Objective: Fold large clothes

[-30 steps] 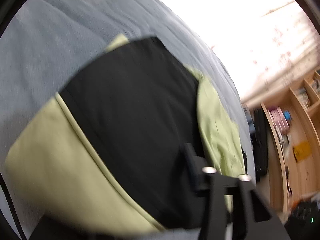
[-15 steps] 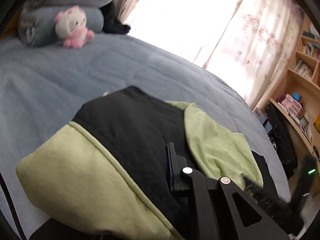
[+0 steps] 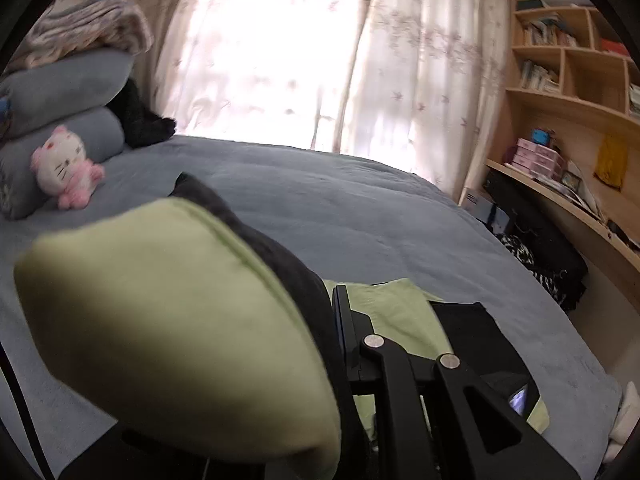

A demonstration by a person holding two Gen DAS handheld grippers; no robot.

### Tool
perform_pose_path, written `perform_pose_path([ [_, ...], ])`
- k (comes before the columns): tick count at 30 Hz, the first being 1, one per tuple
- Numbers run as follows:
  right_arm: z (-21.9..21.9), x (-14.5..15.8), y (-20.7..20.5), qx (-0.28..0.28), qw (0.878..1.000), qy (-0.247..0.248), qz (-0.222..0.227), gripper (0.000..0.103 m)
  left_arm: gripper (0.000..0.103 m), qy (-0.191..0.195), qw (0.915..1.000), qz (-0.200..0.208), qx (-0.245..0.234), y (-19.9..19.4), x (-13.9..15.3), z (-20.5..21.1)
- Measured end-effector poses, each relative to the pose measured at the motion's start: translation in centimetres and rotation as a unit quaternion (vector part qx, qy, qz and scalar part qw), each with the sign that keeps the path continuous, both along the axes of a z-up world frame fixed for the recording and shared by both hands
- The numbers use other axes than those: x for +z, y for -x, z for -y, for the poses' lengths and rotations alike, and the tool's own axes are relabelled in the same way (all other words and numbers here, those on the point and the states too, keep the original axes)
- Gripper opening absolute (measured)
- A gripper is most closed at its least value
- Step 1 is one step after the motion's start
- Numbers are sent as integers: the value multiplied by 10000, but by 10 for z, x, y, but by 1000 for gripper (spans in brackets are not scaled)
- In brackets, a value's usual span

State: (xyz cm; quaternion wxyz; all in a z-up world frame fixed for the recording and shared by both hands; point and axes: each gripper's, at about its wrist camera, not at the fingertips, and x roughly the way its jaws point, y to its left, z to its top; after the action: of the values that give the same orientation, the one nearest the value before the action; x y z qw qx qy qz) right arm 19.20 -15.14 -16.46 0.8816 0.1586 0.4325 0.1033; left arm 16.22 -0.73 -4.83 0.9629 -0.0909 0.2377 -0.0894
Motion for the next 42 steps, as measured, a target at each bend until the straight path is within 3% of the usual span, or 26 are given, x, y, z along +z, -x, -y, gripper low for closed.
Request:
perform_pose_path([
  [6, 38, 6, 10, 45, 9897, -1382, -379, 19, 7, -669, 9964, 49, -513, -13, 13, 76],
  [8, 65, 20, 30, -149, 9875, -1549, -251, 19, 7, -762, 9944, 3, -727, -13, 14, 104],
  [13, 144, 51, 82, -1134, 9887, -949, 238, 19, 7, -1064, 9874, -124, -1163, -7, 3, 169],
  [16, 194, 57, 112, -1908, 9789, -626, 390, 19, 7, -1374, 9770, -228, -1615, 2, -13, 215],
  [18, 219, 55, 128, -2245, 9715, -633, 411, 19, 8, -1829, 9604, -348, -2070, 10, -32, 250],
  [21, 244, 46, 139, -2598, 9630, -634, 338, 19, 10, -2869, 9161, -826, -2678, 17, -90, 297],
  [22, 250, 42, 142, -2673, 9608, -677, 289, 19, 11, -3165, 9056, -928, -2666, 19, -108, 305],
  [24, 263, 35, 145, -2733, 9583, -809, 216, 19, 11, -3595, 8951, -685, -2548, 30, -128, 314],
  [26, 269, 28, 148, -2723, 9574, -947, 155, 19, 11, -3640, 8945, -557, -2536, 35, -125, 317],
  [30, 266, 25, 146, -2664, 9578, -1063, 161, 19, 25, -3089, 9078, -853, -2706, 29, -113, 307],
  [32, 265, 28, 144, -2623, 9590, -1053, 218, 19, 38, -2835, 9105, -1008, -2836, 29, -105, 299],
  [34, 266, 30, 143, -2604, 9594, -1051, 269, 19, 66, -2569, 9152, -1065, -2917, 32, -101, 275],
  [35, 265, 32, 143, -2600, 9594, -1060, 280, 19, 70, -2442, 9169, -1065, -2970, 39, -97, 269],
  [37, 267, 33, 142, -2559, 9599, -1109, 277, 19, 73, -2187, 9200, -1036, -3082, 50, -85, 257],
  [40, 265, 37, 139, -2426, 9624, -1194, 248, 20, 73, -2106, 9245, -933, -3036, 61, -65, 245],
  [42, 264, 44, 136, -2241, 9643, -1391, 247, 31, 73, -2092, 9314, -888, -2842, 63, -48, 225],
])
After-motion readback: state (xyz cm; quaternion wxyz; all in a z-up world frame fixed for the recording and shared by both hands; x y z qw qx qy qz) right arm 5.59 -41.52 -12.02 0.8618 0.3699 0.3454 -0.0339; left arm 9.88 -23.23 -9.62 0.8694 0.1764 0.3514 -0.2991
